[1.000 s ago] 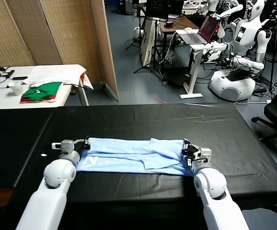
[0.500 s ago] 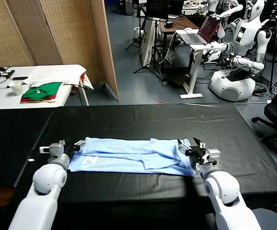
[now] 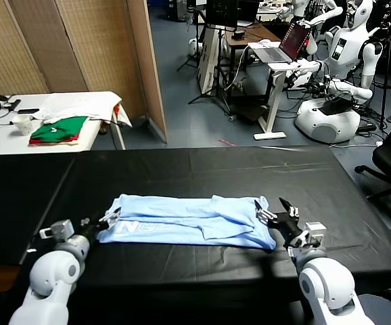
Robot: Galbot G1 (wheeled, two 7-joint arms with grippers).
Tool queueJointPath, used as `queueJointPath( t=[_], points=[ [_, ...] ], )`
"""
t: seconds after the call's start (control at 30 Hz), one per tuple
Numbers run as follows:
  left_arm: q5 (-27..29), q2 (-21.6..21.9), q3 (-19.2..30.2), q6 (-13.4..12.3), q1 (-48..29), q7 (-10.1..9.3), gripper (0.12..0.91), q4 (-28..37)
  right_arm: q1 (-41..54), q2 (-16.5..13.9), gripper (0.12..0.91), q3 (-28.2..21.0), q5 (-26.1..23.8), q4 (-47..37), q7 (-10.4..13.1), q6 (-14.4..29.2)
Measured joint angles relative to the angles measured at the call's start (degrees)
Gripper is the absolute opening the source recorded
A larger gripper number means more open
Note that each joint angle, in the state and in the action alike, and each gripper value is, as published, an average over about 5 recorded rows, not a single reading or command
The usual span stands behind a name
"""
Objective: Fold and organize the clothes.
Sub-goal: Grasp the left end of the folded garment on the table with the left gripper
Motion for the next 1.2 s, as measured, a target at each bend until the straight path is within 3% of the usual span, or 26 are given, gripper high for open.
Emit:
queueJointPath(
  t=[0.23,0.37,0.6,0.7,0.83,1.0,1.2],
  points=[
    [2.4,-0.9,0.0,-1.2,1.7,1.08,0.899,-0.3,0.2,0.3,0.907,-0.3,-0.1,0.0,0.0,0.0],
    [2.8,-1.3,0.1,-1.5,1.8,1.17,0.787,-0.3,0.4,0.5,0.907,-0.5,-0.1,-0.1,0.0,0.1],
    [3.7,-1.4,0.9,-1.1,1.6,1.46,0.345,-0.4,0.6,1.0,0.907,-1.2,-0.4,-0.5,-0.2,0.1],
    [4.4,-1.4,1.3,-0.7,1.7,1.89,0.243,-0.6,0.8,1.1,0.907,-1.5,-0.7,-0.6,-0.3,0.1],
    [4.2,-1.2,1.5,0.2,1.6,1.93,0.181,-0.7,0.9,1.2,0.907,-1.7,-0.8,-0.6,-0.4,0.2],
    [4.5,-1.1,1.6,2.0,1.4,1.41,0.168,-1.1,0.8,1.3,0.907,-1.6,-0.9,-0.6,-0.4,0.2],
    [14.4,0.5,1.2,-0.5,3.0,2.17,0.168,-2.8,0.5,1.4,0.907,-0.9,-0.7,-0.7,-0.4,0.4]
  ],
)
